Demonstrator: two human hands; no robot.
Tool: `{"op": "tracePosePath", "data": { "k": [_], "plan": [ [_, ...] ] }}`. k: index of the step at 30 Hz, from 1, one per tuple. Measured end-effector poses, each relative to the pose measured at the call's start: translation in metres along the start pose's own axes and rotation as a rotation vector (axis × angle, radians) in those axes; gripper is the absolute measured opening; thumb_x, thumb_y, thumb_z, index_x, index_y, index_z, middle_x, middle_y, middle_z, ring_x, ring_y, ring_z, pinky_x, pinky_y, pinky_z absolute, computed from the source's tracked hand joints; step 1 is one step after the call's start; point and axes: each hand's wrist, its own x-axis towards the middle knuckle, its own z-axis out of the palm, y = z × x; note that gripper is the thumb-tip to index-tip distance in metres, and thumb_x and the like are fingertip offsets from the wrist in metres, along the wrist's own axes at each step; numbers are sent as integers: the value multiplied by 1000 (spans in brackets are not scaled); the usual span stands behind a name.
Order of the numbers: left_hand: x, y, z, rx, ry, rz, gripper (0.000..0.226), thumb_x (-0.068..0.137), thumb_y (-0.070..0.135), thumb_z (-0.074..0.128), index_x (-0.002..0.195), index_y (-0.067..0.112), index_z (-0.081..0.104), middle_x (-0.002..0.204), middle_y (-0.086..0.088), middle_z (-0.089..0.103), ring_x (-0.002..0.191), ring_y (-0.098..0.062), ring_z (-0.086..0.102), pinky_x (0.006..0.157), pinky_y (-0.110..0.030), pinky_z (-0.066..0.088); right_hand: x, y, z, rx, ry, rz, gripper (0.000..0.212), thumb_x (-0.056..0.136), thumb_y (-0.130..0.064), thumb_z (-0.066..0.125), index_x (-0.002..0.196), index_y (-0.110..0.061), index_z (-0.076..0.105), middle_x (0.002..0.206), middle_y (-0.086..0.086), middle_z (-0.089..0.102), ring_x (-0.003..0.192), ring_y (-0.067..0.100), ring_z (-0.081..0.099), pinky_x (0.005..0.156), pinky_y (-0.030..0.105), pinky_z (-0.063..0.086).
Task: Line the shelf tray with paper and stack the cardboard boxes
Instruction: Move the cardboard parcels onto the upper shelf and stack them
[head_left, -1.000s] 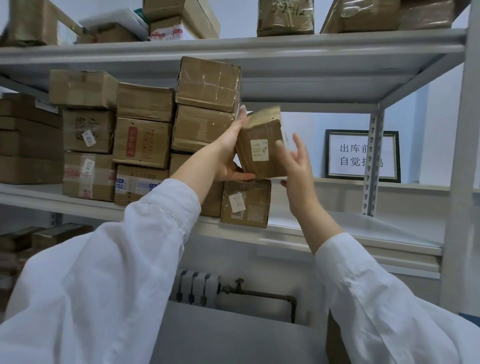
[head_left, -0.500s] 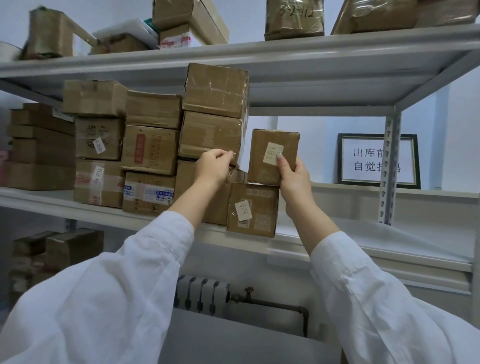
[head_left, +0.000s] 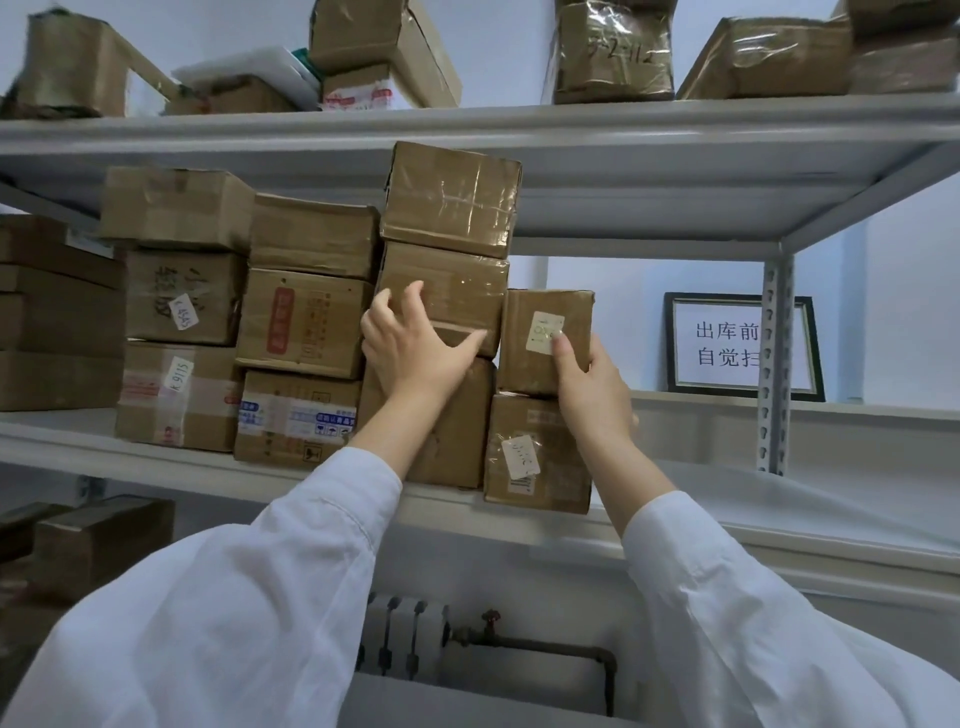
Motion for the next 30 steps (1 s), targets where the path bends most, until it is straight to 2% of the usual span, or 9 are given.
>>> {"op": "tracePosePath", "data": {
  "k": [3,6,8,10,13,15,20,24,30],
  "plan": [
    [5,-3,5,31,-65,-37,105,68,64,65,147,24,9,155,-19,-3,143,-36,0,115,-48,5,1,2,1,-120,13,31,72,90,-68,28,147,-25,22,144,4,45,134,32,37,110,54,20],
    [9,-7,9,91,-118,-48,122,63,69,66,148,24,-9,153,-24,-16,143,-38,-11,113,-54,-7,2,4,4,-77,17,11,65,88,-68,30,140,-29,35,136,1,52,127,30,46,105,51,32],
    [12,-10,10,115,-152,-45,131,60,72,66,147,23,-17,152,-26,-21,143,-39,-15,111,-57,-9,4,6,5,45,33,-1,58,90,-63,35,136,-28,41,129,-1,56,120,25,51,95,39,40],
    [13,-13,11,123,-171,-25,135,56,76,65,146,23,-21,151,-27,-24,142,-39,-17,111,-59,-8,2,6,6,121,81,-38,49,94,-56,38,131,-25,46,119,-5,58,113,20,53,86,32,39],
    [13,-14,14,136,-151,23,137,55,78,64,145,23,-24,149,-28,-26,142,-39,-18,110,-60,-7,1,7,9,139,142,-79,41,97,-50,38,126,-25,51,113,-7,60,103,15,53,86,30,38],
    [13,-13,16,139,-138,41,136,56,78,63,144,24,-25,149,-27,-28,142,-40,-16,110,-60,-6,0,8,9,132,166,-85,40,97,-50,37,126,-26,51,116,-8,61,102,14,52,87,30,39],
    [13,-12,20,132,-99,69,129,60,73,65,146,27,-20,150,-24,-27,142,-42,-7,113,-56,-1,-3,8,8,83,182,-123,40,97,-50,38,126,-26,51,103,-14,55,95,10,49,82,28,37],
    [11,-11,22,107,-85,85,124,61,67,66,147,29,-16,151,-23,-25,140,-46,-8,113,-56,0,-4,8,9,25,187,-122,42,95,-55,37,126,-30,49,115,-10,62,104,17,55,91,38,45],
    [16,-18,15,90,-88,74,120,63,68,63,148,28,-11,152,-22,-22,140,-47,-8,113,-58,1,-2,7,9,-24,165,-104,46,92,-61,35,129,-36,46,121,-8,61,112,21,55,96,43,44]
  ]
}}
